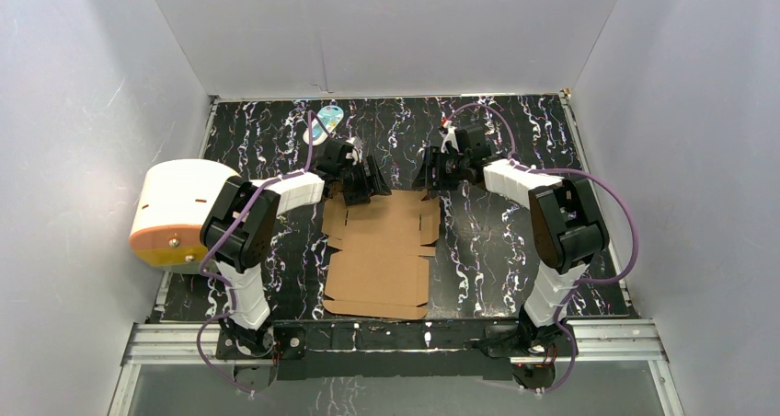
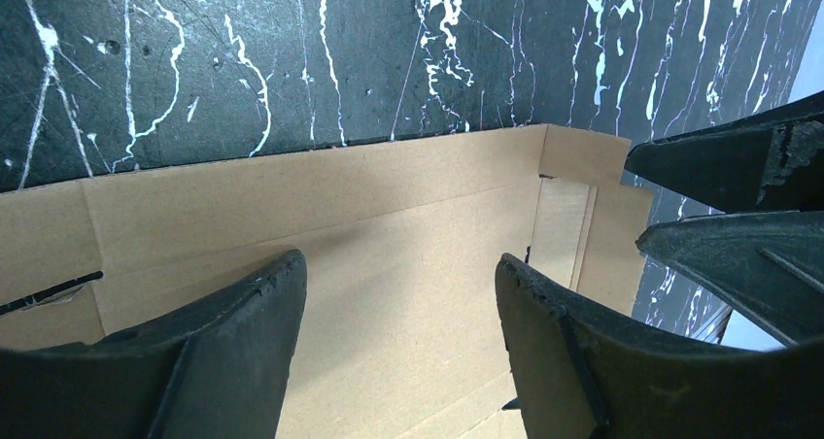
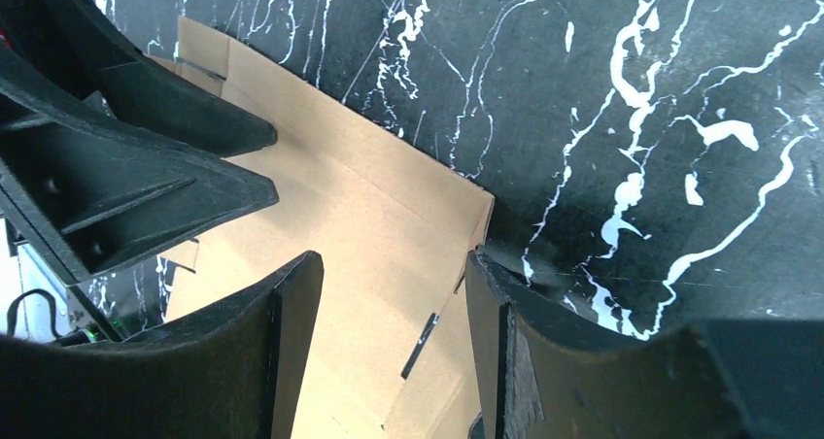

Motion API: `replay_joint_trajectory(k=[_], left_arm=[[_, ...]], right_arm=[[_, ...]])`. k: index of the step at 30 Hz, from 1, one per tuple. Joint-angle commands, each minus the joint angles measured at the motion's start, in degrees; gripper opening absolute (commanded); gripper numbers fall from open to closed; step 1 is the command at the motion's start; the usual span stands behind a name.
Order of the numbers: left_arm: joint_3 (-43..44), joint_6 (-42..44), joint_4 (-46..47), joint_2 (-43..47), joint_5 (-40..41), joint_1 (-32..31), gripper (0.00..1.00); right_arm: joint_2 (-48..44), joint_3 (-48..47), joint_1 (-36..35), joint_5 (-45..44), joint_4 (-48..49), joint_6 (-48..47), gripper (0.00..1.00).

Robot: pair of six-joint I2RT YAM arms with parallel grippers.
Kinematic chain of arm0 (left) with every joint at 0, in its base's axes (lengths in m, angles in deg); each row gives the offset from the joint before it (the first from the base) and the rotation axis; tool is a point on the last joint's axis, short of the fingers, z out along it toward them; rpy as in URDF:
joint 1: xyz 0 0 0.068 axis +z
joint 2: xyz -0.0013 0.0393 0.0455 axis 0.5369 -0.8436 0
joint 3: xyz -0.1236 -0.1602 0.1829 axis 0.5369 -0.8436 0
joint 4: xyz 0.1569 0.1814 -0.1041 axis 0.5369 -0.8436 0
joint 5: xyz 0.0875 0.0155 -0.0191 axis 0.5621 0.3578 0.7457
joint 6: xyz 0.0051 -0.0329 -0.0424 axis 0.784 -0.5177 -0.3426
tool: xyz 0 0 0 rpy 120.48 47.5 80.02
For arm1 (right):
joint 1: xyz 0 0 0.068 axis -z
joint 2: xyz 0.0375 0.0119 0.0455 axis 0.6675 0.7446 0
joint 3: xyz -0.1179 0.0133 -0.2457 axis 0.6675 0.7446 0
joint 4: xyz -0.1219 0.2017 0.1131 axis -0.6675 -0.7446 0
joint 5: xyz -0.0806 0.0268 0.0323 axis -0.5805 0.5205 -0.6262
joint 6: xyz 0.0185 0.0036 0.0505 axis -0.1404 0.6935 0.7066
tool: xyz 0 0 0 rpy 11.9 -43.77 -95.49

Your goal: Fold the paper box

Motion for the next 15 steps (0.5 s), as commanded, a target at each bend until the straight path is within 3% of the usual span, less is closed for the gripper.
replay_joint_trajectory(k=[1, 15], left_arm=[[-1.2, 0.4, -7.6, -0.7, -0.7, -0.9, 0.7], [-1.6, 0.2, -7.2, -0.7, -0.8, -0.9, 0.7]], right_arm=[[-1.9, -2.0, -0.7, 4.1, 2.0, 1.8, 0.64], [3.2, -5.3, -2.3, 4.0, 4.9, 3.8, 0.63]])
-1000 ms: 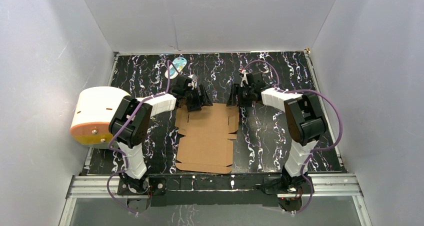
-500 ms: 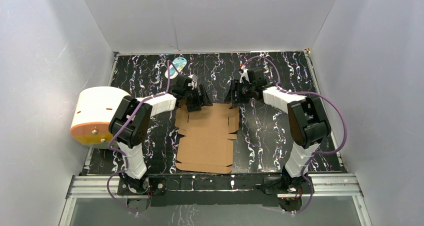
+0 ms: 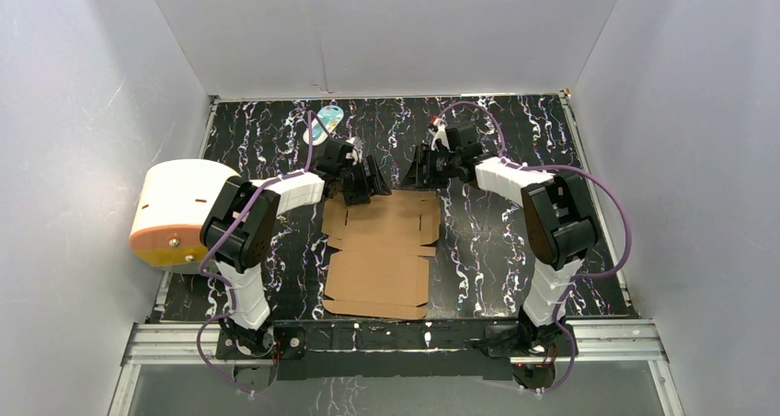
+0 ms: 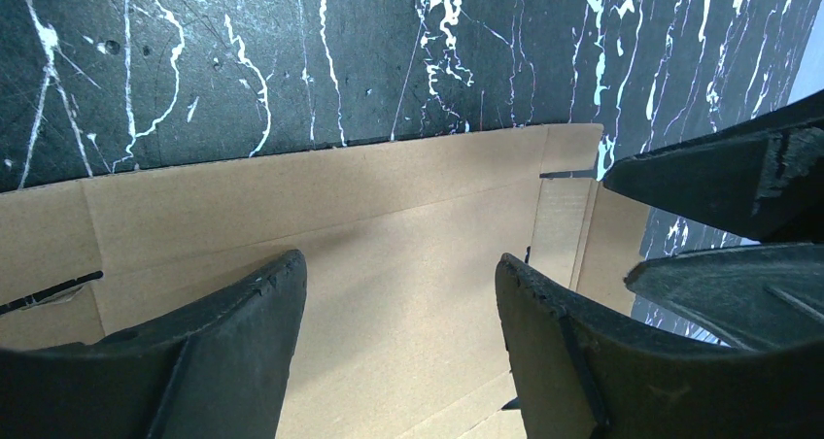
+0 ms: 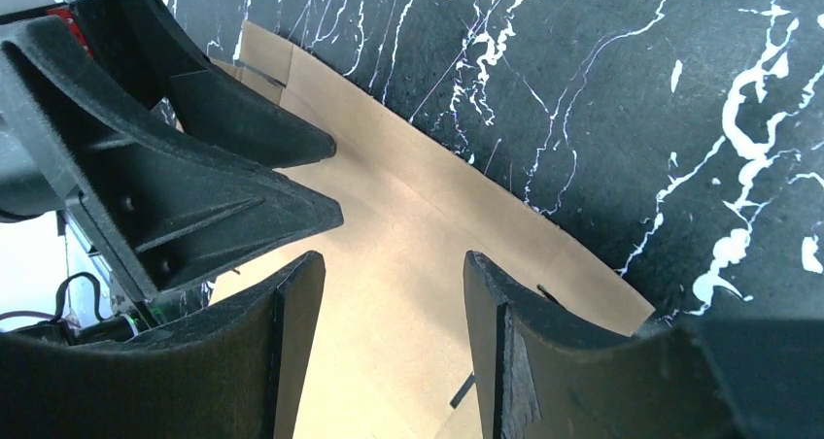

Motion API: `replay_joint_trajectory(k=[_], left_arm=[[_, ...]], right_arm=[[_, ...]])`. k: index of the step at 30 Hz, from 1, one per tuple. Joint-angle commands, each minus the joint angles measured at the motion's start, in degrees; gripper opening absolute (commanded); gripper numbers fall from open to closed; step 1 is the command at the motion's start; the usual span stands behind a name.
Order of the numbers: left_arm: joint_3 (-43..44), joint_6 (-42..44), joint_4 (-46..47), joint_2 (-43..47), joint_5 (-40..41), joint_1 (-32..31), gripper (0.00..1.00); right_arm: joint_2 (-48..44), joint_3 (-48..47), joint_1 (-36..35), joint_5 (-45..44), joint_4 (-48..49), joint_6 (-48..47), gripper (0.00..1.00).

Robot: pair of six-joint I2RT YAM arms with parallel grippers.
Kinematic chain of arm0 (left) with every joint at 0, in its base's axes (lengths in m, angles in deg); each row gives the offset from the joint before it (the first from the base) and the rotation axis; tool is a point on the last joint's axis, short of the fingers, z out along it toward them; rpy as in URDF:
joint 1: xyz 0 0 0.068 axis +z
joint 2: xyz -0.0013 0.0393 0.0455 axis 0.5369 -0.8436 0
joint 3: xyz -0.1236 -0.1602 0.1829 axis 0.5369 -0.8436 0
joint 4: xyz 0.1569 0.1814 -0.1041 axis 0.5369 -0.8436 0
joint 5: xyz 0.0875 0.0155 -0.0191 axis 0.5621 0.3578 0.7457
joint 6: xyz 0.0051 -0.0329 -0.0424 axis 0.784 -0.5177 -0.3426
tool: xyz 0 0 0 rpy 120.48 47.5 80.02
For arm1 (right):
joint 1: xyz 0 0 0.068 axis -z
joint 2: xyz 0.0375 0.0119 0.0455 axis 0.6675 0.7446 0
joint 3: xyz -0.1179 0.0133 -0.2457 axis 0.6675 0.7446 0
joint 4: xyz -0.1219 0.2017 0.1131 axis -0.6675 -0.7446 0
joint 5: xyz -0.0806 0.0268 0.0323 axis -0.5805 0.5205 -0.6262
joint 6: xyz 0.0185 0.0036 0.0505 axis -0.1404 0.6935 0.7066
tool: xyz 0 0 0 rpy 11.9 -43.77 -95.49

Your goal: Fold the paper box

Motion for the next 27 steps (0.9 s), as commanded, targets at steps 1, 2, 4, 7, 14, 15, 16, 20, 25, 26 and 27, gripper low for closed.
replay_joint_trajectory(k=[1, 2, 4, 7, 14, 15, 16, 20, 25, 26, 27], left_arm=[[-1.6, 0.2, -7.2, -0.7, -0.8, -0.9, 0.7], [-1.6, 0.2, -7.2, -0.8, -0.8, -1.0, 0.7], [-1.4, 0.3, -7.6, -0.4, -0.7, -1.0, 0.7], [-1.0, 0.6, -8.3, 1.3, 0.0, -0.9, 0.7], [-0.3, 1.2, -9.9, 6.2, 0.7, -1.1, 0.71], [-0.4, 1.2, -10.2, 7.1, 1.1, -1.2, 0.71], [-0.5, 1.4, -10.5, 8.1, 1.4, -1.3, 0.71], [-1.6, 1.9, -12.1, 11.6, 2.5, -2.6, 0.72], [-5.5, 1.8, -12.9, 15.2, 4.2, -7.3, 0.73], [-6.4, 1.6, -12.9, 15.8, 4.5, -8.5, 0.73], [-7.1, 1.2, -13.0, 16.1, 4.6, -9.6, 0.73]], right_arm=[[2.0, -3.1, -0.4, 0.4, 3.3, 1.0, 0.63], [2.3, -3.5, -0.4, 0.3, 3.0, 0.8, 0.63], [2.2, -4.1, -0.4, -0.2, 2.3, 0.0, 0.63], [-0.9, -3.8, -0.4, -3.6, -0.9, -1.9, 0.64], [-10.6, 1.8, -0.2, -11.2, -5.9, -5.1, 0.67], [-12.0, 3.0, -0.2, -11.9, -6.5, -5.2, 0.68], [-13.6, 4.8, -0.2, -12.6, -6.9, -5.2, 0.68], [-19.9, 10.6, -0.3, -12.6, -7.5, -4.2, 0.69], [-26.2, 17.9, -0.4, -10.5, -7.3, -1.9, 0.69], [-27.6, 19.5, -0.5, -10.1, -7.0, -1.3, 0.69], [-28.8, 21.0, -0.5, -9.6, -6.7, -0.6, 0.69]])
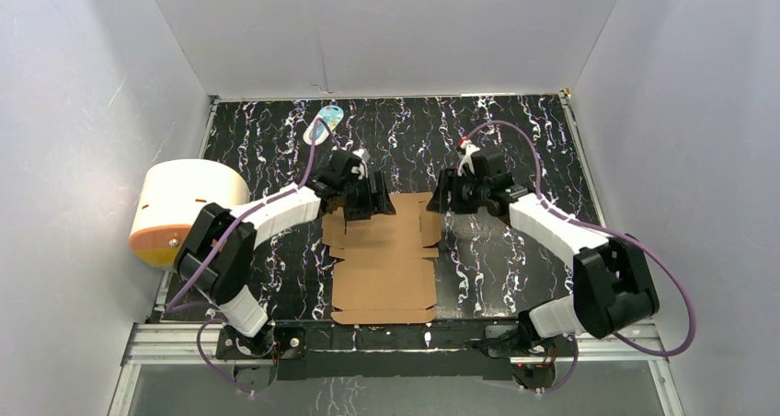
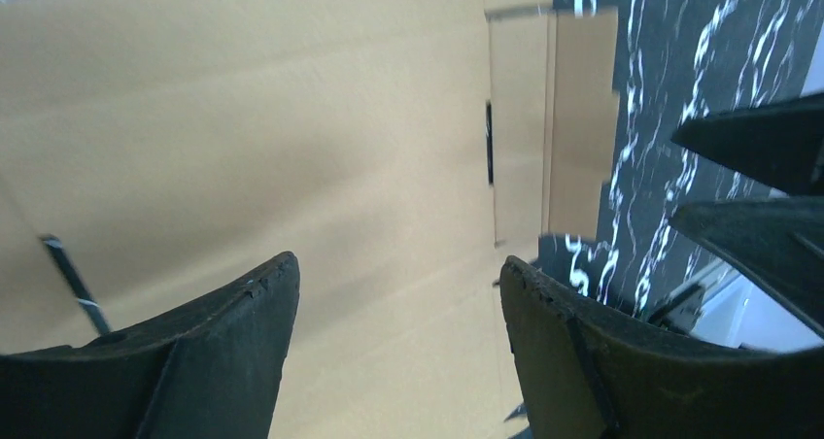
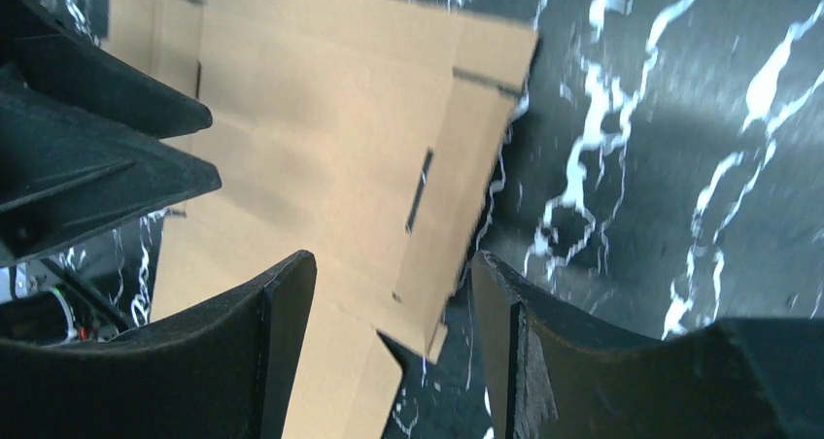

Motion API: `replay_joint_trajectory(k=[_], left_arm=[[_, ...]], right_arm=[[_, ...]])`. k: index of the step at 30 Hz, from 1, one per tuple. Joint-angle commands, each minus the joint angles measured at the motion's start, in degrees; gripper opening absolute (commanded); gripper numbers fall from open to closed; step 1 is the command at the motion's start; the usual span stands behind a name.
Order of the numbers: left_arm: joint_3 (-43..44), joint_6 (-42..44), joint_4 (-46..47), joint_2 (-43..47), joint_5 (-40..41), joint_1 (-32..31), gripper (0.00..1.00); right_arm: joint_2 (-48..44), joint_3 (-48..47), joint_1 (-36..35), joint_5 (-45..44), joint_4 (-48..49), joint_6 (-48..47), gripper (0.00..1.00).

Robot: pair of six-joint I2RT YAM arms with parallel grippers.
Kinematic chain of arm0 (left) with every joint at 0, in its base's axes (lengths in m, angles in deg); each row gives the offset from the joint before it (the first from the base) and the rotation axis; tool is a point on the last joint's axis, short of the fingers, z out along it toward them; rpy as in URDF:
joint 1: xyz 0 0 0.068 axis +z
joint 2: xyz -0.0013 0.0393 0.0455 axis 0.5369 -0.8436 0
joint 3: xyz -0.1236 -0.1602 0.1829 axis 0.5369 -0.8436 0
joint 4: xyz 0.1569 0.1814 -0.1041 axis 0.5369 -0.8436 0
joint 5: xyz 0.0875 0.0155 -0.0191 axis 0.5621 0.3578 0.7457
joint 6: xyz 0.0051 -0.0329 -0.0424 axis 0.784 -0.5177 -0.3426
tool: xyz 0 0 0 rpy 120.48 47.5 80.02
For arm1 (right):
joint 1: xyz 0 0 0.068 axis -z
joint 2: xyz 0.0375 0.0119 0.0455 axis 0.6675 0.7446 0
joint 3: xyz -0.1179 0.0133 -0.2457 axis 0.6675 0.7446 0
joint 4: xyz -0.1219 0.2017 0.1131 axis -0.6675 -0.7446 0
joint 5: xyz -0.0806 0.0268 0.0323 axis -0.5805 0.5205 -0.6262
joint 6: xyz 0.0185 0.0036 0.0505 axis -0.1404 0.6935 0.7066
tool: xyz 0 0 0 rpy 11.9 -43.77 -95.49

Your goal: Fold the paper box

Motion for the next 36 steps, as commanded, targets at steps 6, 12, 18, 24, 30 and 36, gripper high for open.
replay_joint_trajectory(k=[6, 12, 18, 24, 30, 36], left_arm=[[-6.4, -1.5, -1.9, 3.8, 2.4, -6.8, 0.73], [-6.9, -2.3, -0.5, 1.9, 2.7, -7.0, 0.73], [-7.0, -3.2, 0.7, -0.1, 2.3, -7.0, 0.73], [-7.5, -3.7, 1.4, -0.8, 2.1, -7.0, 0.73], [-7.9, -4.0, 1.8, -1.2, 1.8, -7.0, 0.73], [-7.7, -4.3, 2.0, -1.7, 1.4, -7.0, 0.73]], right_arm=[[-11.1, 11.0, -1.0, 2.8, 0.8, 6.3, 0.69], [-12.3, 16.6, -3.9, 2.2, 2.1, 9.8, 0.69], [-10.9, 18.5, -8.2, -3.9, 3.7, 14.1, 0.69], [-8.9, 19.0, -10.7, -8.7, 3.7, 17.1, 0.69], [-7.6, 19.3, -12.4, -11.4, 4.1, 19.0, 0.69], [-5.6, 19.2, -13.7, -8.5, 6.7, 20.3, 0.69]])
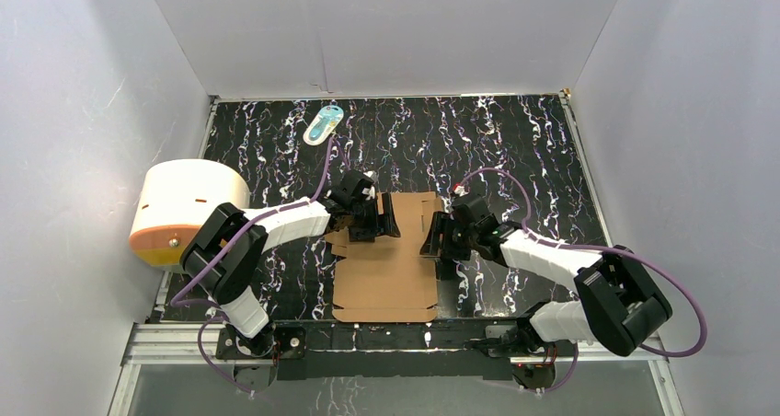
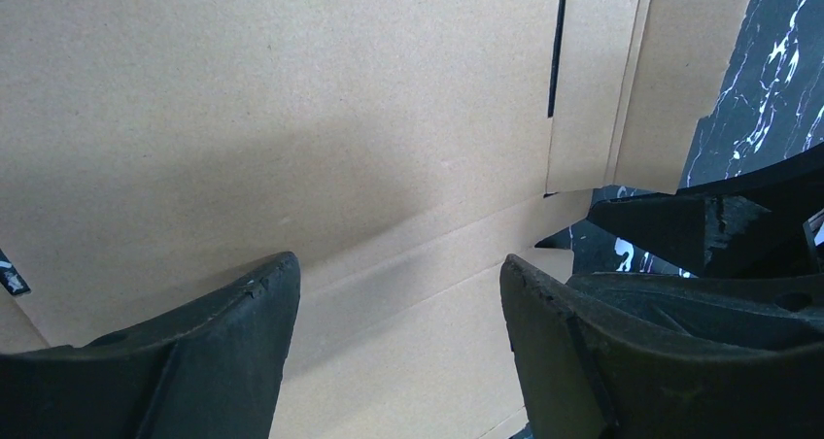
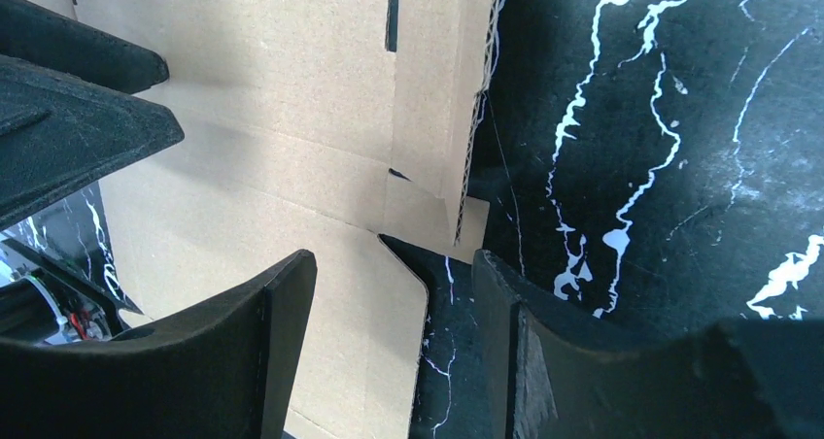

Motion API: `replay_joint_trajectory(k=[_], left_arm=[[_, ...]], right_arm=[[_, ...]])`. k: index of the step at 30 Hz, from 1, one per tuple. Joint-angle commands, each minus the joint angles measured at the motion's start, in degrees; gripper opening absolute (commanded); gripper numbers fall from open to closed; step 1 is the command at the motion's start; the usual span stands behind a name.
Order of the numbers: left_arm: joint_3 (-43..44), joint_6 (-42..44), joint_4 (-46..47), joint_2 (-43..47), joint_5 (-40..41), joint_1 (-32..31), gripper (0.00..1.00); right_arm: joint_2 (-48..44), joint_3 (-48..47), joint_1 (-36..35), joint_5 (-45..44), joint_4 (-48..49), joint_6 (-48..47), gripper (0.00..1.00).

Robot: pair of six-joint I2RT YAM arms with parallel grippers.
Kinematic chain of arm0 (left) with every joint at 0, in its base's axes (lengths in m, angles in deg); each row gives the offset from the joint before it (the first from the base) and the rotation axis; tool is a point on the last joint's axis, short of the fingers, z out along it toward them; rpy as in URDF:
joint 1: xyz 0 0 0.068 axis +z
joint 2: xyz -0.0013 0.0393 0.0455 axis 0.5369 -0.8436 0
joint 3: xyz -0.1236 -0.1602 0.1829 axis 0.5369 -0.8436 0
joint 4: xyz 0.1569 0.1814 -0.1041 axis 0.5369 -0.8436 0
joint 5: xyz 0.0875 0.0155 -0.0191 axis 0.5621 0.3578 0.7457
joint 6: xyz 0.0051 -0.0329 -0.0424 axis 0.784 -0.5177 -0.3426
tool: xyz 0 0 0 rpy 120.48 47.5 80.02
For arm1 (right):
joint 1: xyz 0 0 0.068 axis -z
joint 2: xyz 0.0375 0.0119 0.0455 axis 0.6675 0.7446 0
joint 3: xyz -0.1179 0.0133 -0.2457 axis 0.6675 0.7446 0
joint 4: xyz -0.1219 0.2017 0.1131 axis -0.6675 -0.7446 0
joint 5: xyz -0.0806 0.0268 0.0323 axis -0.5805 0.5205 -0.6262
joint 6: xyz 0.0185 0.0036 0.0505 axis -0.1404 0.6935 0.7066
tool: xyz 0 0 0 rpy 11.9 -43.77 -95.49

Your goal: Fold the paper box

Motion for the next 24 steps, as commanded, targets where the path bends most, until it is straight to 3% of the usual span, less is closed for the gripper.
replay_joint_trajectory(k=[1, 17, 24], left_arm=[[-0.9, -0.4, -0.3, -1.4, -0.5, 0.0, 0.73], [-0.8, -0.5, 0.0, -1.9, -0.7, -0.1, 0.73], [-0.8, -0.5, 0.0, -1.9, -0.6, -0.1, 0.73]], right_arm=[[1.0, 0.1, -1.2, 0.8, 3.0, 2.0, 0.69], [-4.0, -2.8, -2.3, 3.5, 5.4, 2.1, 0.64], [-3.3, -3.8, -2.4, -9.2, -5.0, 1.4, 0.66]])
